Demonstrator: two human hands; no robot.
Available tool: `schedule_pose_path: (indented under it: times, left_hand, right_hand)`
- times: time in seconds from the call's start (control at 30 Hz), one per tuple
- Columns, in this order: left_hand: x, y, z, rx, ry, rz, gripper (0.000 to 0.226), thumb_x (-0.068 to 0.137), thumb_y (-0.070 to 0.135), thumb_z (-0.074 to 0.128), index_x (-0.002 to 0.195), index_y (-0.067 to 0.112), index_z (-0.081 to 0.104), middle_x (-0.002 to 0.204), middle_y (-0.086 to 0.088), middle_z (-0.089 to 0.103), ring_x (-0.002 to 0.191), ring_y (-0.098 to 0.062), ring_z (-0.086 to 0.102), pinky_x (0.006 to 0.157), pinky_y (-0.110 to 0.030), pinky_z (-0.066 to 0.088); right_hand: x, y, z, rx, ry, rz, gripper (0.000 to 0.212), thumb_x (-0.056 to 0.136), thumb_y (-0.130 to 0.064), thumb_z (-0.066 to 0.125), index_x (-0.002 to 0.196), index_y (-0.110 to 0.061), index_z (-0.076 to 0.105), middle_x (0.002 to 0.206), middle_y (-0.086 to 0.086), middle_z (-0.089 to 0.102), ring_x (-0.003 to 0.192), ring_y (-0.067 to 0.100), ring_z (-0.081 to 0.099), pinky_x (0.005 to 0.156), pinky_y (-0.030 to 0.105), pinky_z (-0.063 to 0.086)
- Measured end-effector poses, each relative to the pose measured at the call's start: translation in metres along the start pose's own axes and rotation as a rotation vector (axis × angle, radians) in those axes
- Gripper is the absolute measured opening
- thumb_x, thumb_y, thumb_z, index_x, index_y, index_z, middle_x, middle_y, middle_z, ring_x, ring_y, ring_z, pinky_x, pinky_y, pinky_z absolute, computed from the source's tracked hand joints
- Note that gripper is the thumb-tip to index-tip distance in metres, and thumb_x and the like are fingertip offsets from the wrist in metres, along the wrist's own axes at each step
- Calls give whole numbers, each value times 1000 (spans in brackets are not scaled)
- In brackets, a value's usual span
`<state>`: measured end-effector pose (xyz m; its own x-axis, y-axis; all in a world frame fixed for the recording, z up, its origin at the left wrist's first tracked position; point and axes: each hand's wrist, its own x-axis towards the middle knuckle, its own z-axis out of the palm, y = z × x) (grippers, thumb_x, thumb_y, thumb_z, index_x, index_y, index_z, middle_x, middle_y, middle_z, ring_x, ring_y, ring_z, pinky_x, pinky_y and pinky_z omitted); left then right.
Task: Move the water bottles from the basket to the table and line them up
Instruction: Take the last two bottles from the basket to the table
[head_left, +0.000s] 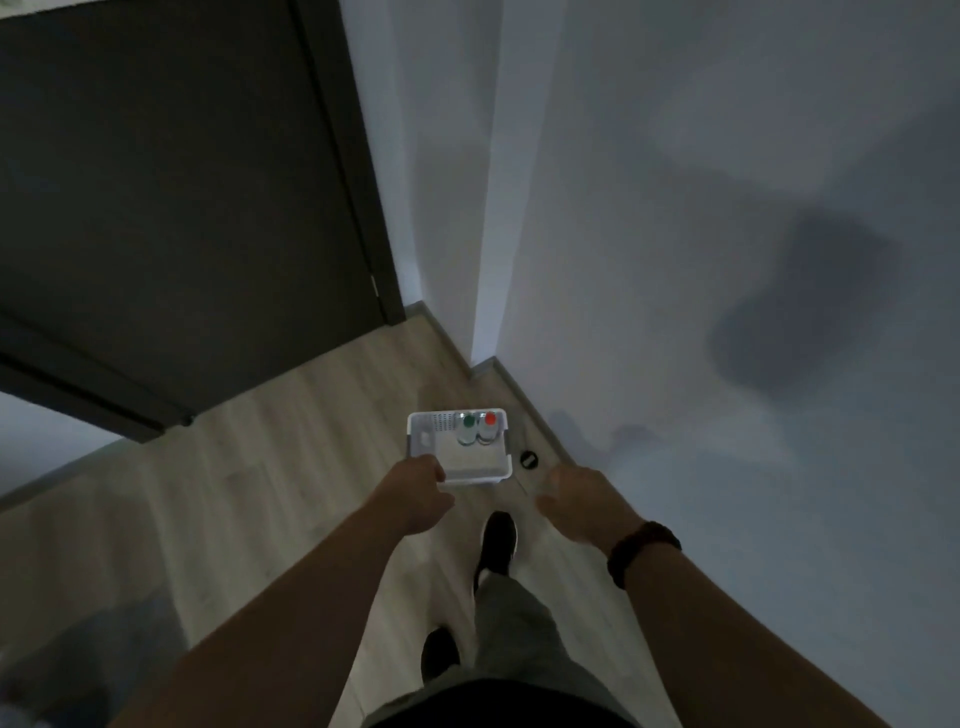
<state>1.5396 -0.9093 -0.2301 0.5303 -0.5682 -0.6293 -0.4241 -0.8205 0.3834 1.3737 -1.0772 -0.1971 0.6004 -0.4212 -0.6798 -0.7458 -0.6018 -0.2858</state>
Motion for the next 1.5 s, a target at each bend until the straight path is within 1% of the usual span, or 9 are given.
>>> schedule_pose_path:
  times: [0.17, 0.33, 0.47, 0.7, 0.9, 1.1, 1.2, 1.4, 1.5]
  left_hand:
    - [79, -3, -11, -21, -35, -85, 49, 90, 39, 73, 129, 13, 60, 129, -9, 64, 118, -24, 60, 95, -31, 47]
    - [146, -7, -15, -45, -108, -154, 49, 93, 41, 70, 131, 12, 57, 130, -9, 62, 118, -25, 60, 96, -34, 50]
    - [214, -11, -4, -72, -156, -164, 50, 93, 35, 72, 132, 11, 54, 131, -10, 62, 118, -26, 61, 93, -32, 49]
    - [351, -43, 57, -94, -204, -168, 59, 92, 37, 73, 138, 9, 50, 135, -13, 60, 122, -29, 59, 95, -35, 47]
    - [448, -81, 134, -51, -198, -160, 67, 88, 38, 77, 140, 9, 46, 136, -14, 57, 126, -29, 56, 98, -34, 45]
    - [526, -110, 200, 39, -239, -108, 78, 87, 38, 79, 147, 12, 36, 140, -15, 50, 127, -31, 55, 101, -41, 49]
    - [561, -119, 218, 42, -219, -61, 85, 86, 37, 80, 152, 15, 31, 142, -15, 47, 128, -32, 54, 101, -42, 48]
    - [603, -124, 241, 86, -173, 64, 78, 82, 42, 83, 145, 21, 43, 138, -10, 57, 124, -28, 58, 101, -46, 50]
    - [609, -124, 252, 166, -145, 100, 77, 83, 45, 80, 147, 21, 43, 142, -9, 53, 127, -29, 56, 102, -45, 50]
  right_hand:
    - [85, -3, -34, 92, -34, 3, 33, 107, -21, 51, 133, -3, 58, 136, 13, 62, 124, 26, 59, 93, 23, 43]
    - [158, 3, -47, 149, -128, 44, 35, 107, -22, 50, 135, -2, 54, 136, 15, 62, 124, 28, 59, 95, 26, 44]
    - [225, 14, -38, 179, -184, 65, 39, 106, -21, 52, 142, -6, 49, 139, 13, 59, 125, 27, 57, 88, 22, 39]
    - [357, 41, 30, 267, -198, 183, 55, 101, -27, 61, 150, -12, 41, 143, 10, 58, 129, 27, 56, 92, 25, 42]
    - [459, 67, 116, 271, -155, 227, 58, 96, -25, 68, 146, -9, 44, 141, 11, 59, 127, 29, 58, 95, 28, 44]
    - [551, 93, 181, 250, -99, 184, 68, 92, -24, 73, 149, -12, 38, 135, 12, 59, 121, 30, 60, 95, 33, 49]
    - [587, 105, 199, 240, -18, 135, 69, 88, -24, 78, 146, -16, 42, 133, 8, 61, 122, 27, 61, 101, 36, 51]
    - [627, 113, 224, 194, -26, 19, 75, 86, -31, 80, 149, -22, 42, 144, 6, 55, 130, 26, 56, 109, 38, 46]
    - [634, 112, 232, 152, -11, -5, 70, 90, -34, 76, 150, -21, 43, 147, 6, 54, 133, 25, 54, 111, 37, 43]
